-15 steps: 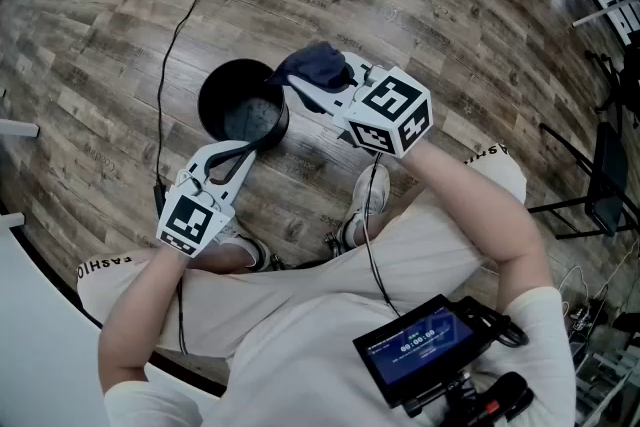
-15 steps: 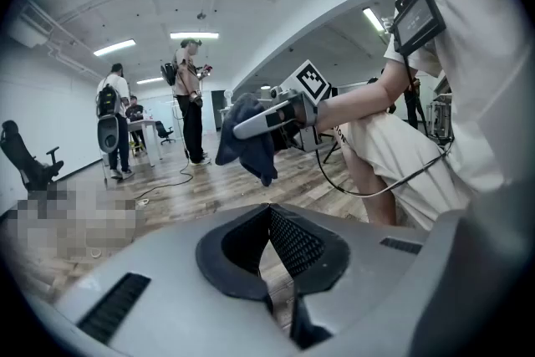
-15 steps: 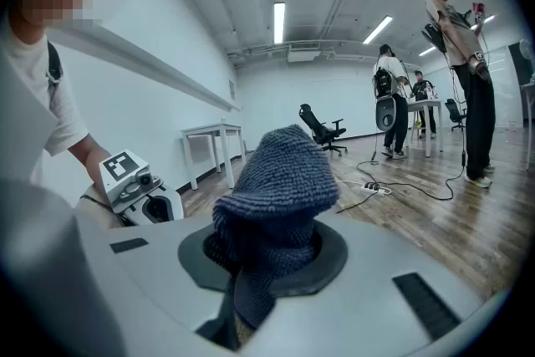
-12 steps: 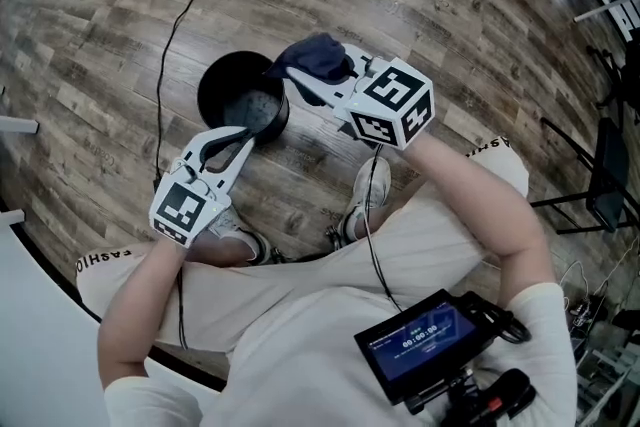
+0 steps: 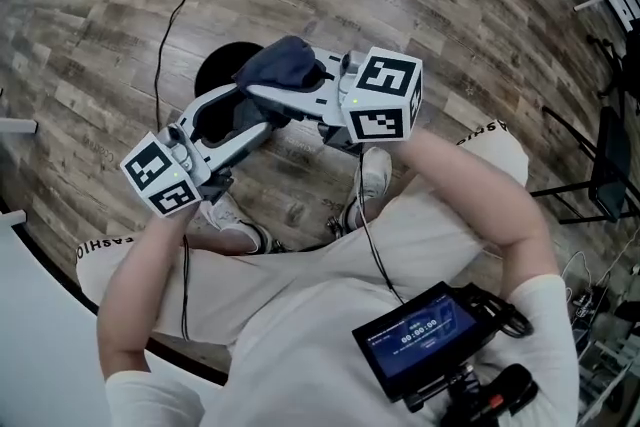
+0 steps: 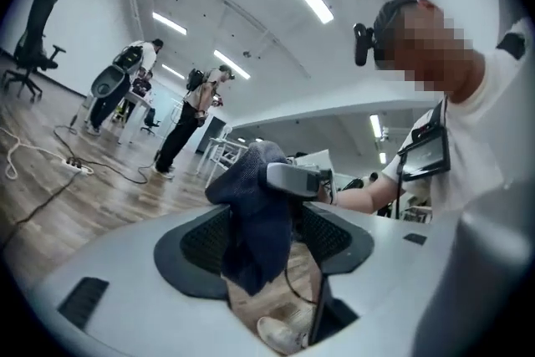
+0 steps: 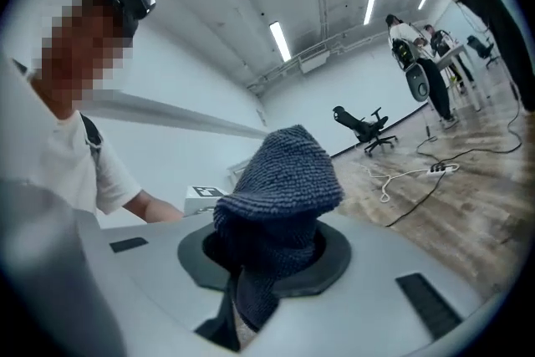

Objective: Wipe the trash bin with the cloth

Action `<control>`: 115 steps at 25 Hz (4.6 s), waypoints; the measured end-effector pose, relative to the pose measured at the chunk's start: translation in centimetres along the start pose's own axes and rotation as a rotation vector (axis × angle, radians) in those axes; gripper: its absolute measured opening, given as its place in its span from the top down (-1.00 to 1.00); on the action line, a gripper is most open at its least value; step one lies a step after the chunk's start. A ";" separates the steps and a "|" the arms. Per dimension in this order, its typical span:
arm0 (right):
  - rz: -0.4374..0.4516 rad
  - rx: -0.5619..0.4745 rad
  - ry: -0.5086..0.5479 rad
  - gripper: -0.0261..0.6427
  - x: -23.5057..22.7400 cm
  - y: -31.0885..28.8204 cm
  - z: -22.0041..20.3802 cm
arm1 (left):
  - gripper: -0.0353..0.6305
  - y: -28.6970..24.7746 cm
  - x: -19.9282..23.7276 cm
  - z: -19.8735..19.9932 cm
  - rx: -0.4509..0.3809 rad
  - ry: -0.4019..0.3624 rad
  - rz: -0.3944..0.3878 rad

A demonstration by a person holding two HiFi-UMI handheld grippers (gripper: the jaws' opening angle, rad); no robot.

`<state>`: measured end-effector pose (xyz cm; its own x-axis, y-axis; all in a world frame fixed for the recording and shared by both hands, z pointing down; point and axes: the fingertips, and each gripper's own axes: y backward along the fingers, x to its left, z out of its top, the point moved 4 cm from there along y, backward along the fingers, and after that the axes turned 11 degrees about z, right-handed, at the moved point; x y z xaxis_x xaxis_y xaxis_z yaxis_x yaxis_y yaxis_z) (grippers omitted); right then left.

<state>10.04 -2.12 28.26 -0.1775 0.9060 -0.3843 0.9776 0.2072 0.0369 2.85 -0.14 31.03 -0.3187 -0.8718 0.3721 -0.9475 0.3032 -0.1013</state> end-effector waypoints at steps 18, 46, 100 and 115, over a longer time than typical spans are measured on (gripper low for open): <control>0.136 -0.030 -0.066 0.61 1.7 -2.6 -0.2 | 0.62 1.8 0.5 0.6 -0.055 0.065 0.001; -0.235 0.156 0.018 0.67 -4.5 3.4 -5.8 | 0.32 0.3 7.6 -16.8 0.798 -0.702 0.224; -0.400 0.736 -0.297 0.67 -22.8 3.6 -44.8 | 0.73 -1.4 11.4 -25.3 1.082 -0.955 0.043; -0.279 0.654 -0.245 0.67 -11.3 3.4 -32.2 | 0.34 1.6 12.9 -26.1 1.203 -0.948 0.031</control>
<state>11.74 0.26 62.37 -0.4732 0.7281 -0.4959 0.7814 0.0869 -0.6180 -2.15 -0.91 59.74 0.2069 -0.9298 -0.3045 -0.2487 0.2511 -0.9355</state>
